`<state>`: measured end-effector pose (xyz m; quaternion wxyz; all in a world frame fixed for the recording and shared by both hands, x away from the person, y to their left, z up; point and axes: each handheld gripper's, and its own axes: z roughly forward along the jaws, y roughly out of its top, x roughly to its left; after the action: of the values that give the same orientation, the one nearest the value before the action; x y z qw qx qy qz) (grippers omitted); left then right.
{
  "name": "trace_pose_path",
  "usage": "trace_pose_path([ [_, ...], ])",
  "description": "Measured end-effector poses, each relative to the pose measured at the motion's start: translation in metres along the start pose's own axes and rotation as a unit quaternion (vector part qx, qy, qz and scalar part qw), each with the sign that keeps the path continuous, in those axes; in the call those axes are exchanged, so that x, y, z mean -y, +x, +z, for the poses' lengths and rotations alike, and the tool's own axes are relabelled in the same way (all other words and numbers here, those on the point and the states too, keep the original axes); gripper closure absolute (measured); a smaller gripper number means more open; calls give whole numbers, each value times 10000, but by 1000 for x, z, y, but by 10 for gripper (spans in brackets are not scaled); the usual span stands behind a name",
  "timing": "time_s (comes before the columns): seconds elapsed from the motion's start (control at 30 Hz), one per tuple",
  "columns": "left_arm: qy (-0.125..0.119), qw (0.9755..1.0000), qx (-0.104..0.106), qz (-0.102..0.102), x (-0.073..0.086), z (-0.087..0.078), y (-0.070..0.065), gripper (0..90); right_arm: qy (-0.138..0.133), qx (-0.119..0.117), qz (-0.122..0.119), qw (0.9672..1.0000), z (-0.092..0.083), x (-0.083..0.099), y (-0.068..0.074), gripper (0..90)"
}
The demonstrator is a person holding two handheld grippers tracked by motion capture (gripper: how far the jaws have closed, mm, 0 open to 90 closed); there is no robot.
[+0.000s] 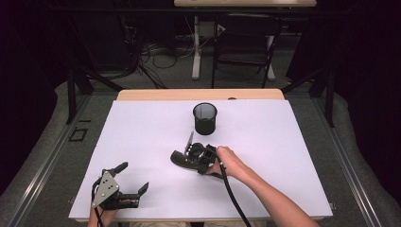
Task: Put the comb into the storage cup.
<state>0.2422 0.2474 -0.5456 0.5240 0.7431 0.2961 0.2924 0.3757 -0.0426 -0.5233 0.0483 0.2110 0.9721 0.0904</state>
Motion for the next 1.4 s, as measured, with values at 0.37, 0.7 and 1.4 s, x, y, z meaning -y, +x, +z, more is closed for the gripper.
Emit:
trace_pose_path([
  [0.37,12,10000,5,-19,0,0,0,26,-129,-242,255,9993,6,4,-5,725],
  [0.7,8,10000,-5,-18,0,0,0,27,-312,-173,212,9991,0,8,-6,728],
  [1.4,15,10000,-68,-60,0,-1,-1,27,-1084,-251,344,9932,-30,31,-7,728],
])
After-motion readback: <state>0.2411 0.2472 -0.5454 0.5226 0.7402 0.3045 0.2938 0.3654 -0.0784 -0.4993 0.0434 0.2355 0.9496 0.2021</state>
